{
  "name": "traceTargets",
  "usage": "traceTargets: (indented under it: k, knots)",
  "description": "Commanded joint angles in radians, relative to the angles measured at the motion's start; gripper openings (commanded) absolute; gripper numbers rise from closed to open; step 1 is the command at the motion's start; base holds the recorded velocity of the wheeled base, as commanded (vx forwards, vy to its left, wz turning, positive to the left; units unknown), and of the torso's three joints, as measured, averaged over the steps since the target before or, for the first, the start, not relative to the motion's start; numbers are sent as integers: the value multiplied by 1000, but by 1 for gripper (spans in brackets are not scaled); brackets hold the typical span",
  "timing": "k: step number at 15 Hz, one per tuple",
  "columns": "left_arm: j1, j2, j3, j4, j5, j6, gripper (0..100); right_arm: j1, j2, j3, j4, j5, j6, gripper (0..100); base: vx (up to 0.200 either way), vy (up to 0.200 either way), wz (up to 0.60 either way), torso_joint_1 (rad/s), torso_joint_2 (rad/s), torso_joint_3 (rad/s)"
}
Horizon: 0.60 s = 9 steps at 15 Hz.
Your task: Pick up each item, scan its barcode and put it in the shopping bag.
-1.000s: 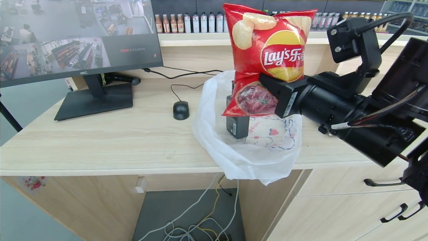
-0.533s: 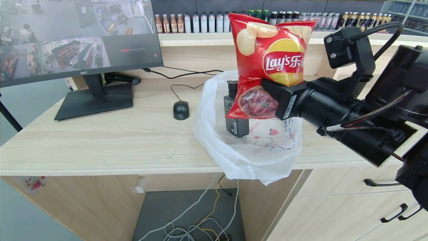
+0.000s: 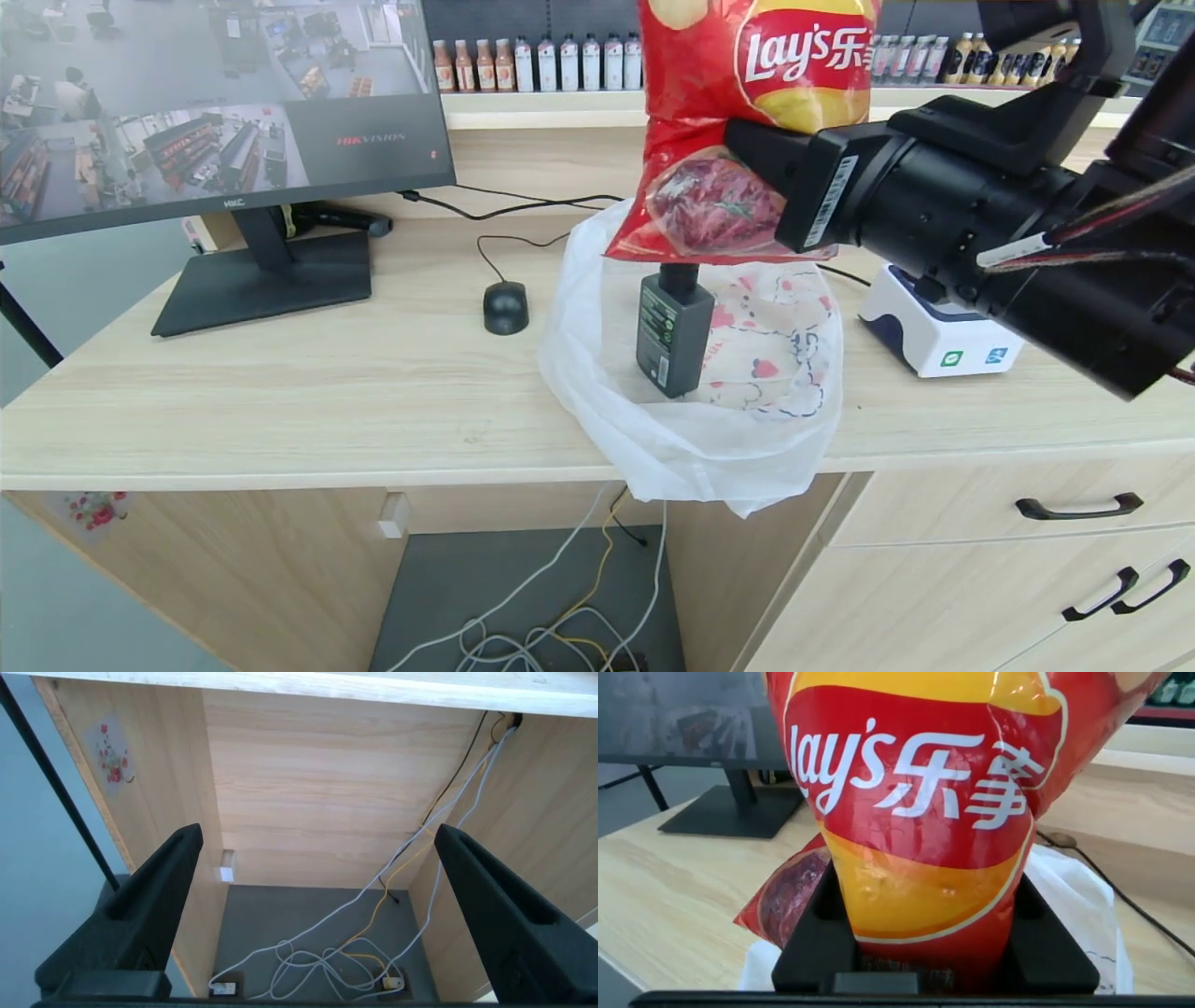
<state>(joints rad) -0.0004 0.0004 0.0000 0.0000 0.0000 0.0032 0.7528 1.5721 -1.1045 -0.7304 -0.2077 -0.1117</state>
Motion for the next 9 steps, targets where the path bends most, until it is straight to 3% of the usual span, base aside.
traceTargets:
  k: [1, 3, 9]
  knots:
    - [-1, 0, 0, 0, 0, 0, 100, 65, 6, -3, 0, -4, -2, 0, 0, 0, 0, 0, 0, 0]
    - [-1, 0, 0, 0, 0, 0, 100, 108, 37, -3, 0, -7, -8, 0, 0, 0, 0, 0, 0, 0]
    - [-1, 0, 0, 0, 2, 0, 100, 126, 69, 43, -1, -16, -13, 0, 0, 0, 0, 0, 0, 0]
